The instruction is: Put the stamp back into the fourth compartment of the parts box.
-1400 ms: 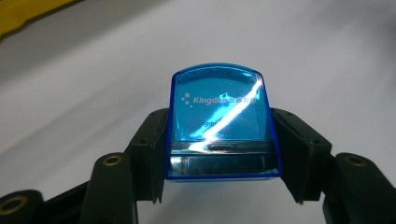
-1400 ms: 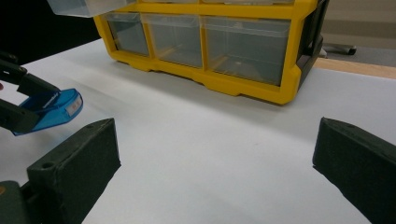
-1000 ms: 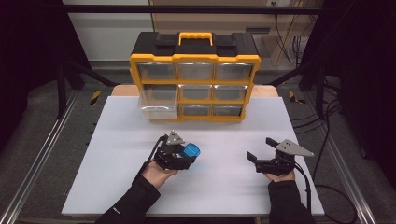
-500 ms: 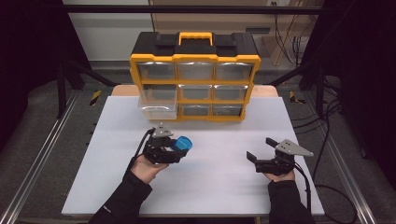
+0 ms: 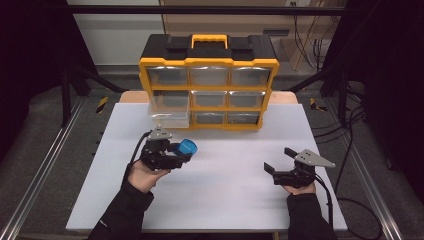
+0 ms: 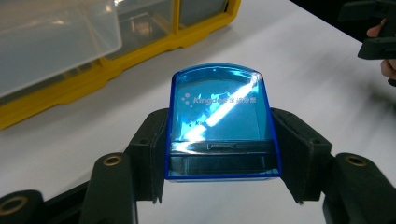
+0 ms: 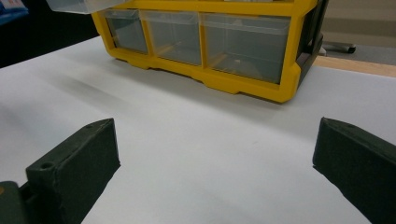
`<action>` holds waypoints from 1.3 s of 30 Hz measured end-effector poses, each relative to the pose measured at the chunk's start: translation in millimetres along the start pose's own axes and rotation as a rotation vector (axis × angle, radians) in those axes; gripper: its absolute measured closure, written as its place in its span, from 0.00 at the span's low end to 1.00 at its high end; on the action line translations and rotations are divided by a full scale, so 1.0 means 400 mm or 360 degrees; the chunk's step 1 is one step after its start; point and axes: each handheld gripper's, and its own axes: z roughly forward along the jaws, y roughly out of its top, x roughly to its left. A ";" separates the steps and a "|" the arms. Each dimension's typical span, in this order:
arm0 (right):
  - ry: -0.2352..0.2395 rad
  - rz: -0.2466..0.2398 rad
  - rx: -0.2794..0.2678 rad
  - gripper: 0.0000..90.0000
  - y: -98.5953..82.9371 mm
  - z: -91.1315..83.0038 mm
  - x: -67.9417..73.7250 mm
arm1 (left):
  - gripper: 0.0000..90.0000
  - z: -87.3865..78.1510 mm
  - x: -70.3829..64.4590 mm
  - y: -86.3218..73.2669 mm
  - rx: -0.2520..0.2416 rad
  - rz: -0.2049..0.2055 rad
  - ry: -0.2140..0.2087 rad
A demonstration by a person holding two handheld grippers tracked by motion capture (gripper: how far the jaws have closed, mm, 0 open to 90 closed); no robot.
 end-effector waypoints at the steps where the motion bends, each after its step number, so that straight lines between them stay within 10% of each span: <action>1: 0.0000 0.0000 0.0001 0.01 0.000 0.000 0.000 | 0.45 -0.009 0.003 0.002 -0.0013 -0.0004 -0.0003; 39: -0.0006 -0.0002 0.0004 0.01 0.000 0.000 -0.001 | 0.45 -0.150 0.097 0.176 -0.0189 -0.0024 0.0091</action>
